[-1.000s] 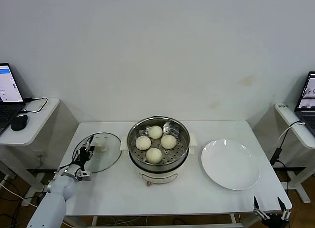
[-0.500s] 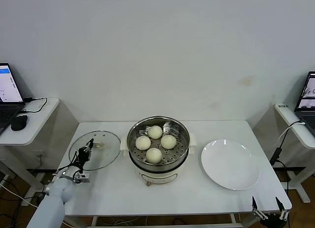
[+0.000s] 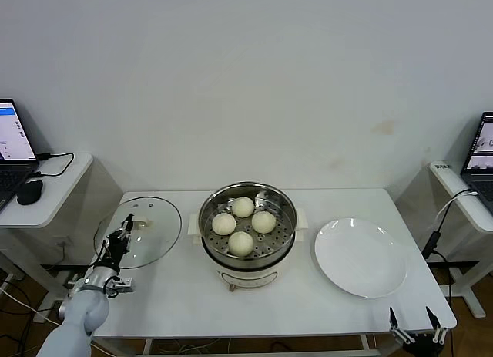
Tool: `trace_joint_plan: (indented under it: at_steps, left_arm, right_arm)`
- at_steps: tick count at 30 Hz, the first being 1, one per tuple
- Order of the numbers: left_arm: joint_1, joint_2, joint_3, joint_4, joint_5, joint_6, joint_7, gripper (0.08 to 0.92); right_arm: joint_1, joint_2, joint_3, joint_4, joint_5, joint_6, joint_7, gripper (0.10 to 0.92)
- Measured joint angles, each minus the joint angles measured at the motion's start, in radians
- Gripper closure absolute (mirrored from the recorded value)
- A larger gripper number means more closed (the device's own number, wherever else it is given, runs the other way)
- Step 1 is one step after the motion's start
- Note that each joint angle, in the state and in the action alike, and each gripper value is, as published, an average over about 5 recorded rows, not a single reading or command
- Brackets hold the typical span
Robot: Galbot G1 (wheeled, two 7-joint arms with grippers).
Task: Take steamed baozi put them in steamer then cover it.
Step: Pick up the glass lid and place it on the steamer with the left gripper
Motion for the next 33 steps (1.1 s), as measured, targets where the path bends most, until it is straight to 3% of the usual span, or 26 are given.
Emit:
trace_joint_plan:
  at_steps: [9, 19, 26, 33]
  left_arm:
    - [0.152, 0.062, -0.028, -0.322, -0.110, 0.187, 0.132, 0.877]
    - [0.190, 0.163, 0.033, -0.624, -0.252, 0.398, 0.259, 0.877]
    - [0.148, 0.192, 0.152, -0.728, -0.261, 0.519, 0.319, 0.877]
    - [0.056, 0.147, 0.303, -0.752, -0.184, 0.602, 0.397, 0.877]
  right_arm:
    - [-0.013, -0.008, -0.026, 0.035, -0.006, 0.000, 0.000, 0.203]
    - [-0.023, 0.007, -0.055, 0.072, -0.032, 0.008, 0.006, 0.203]
    - [-0.022, 0.025, -0.078, 0.082, -0.071, 0.021, 0.019, 0.202]
    - [-0.021, 0.047, -0.101, 0.089, -0.119, 0.030, 0.031, 0.203]
